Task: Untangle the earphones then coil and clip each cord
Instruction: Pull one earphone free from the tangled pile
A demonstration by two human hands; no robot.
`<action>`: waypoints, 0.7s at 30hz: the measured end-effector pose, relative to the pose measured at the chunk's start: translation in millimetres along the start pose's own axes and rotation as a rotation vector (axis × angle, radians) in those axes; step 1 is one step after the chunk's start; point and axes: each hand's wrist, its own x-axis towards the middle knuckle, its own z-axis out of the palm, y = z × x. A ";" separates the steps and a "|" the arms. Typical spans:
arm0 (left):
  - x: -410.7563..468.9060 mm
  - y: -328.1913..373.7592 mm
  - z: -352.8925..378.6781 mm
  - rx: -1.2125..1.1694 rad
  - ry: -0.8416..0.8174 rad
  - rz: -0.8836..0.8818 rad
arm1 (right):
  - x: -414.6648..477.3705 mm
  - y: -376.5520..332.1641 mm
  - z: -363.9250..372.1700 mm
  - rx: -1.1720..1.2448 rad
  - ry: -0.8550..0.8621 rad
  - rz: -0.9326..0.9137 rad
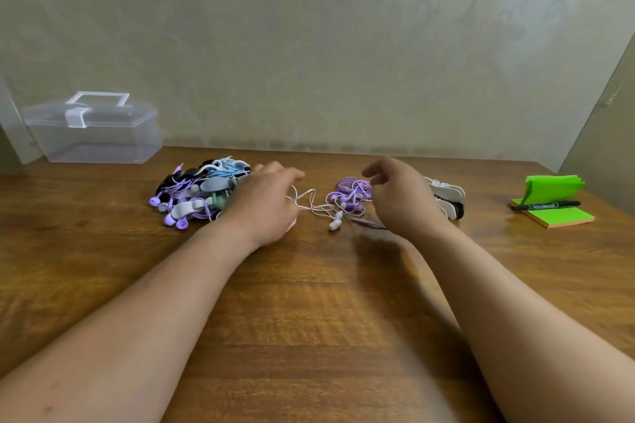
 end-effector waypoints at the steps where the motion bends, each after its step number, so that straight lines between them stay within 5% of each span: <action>1: 0.7 -4.5 -1.7 0.005 -0.008 -0.029 | -2.6 -6.6 2.8 -0.055 -0.031 -0.079; 5: -0.9 -11.5 -4.9 -0.117 -0.018 -0.134 | -19.3 -32.0 24.5 -0.177 -0.233 -0.312; 10: -4.9 -15.3 -11.6 -0.172 -0.088 -0.141 | -30.6 -39.4 43.1 -0.300 -0.306 -0.293; 14: -6.6 -12.6 -16.8 -0.048 -0.117 -0.056 | -32.3 -36.1 20.9 0.005 -0.282 -0.210; 17: -4.6 -12.5 -14.2 0.082 -0.137 -0.001 | -31.0 -32.4 -1.6 0.373 -0.107 -0.101; 21: -4.8 -5.9 -16.1 -0.080 -0.126 0.030 | -27.0 -23.3 -18.8 0.544 -0.053 0.021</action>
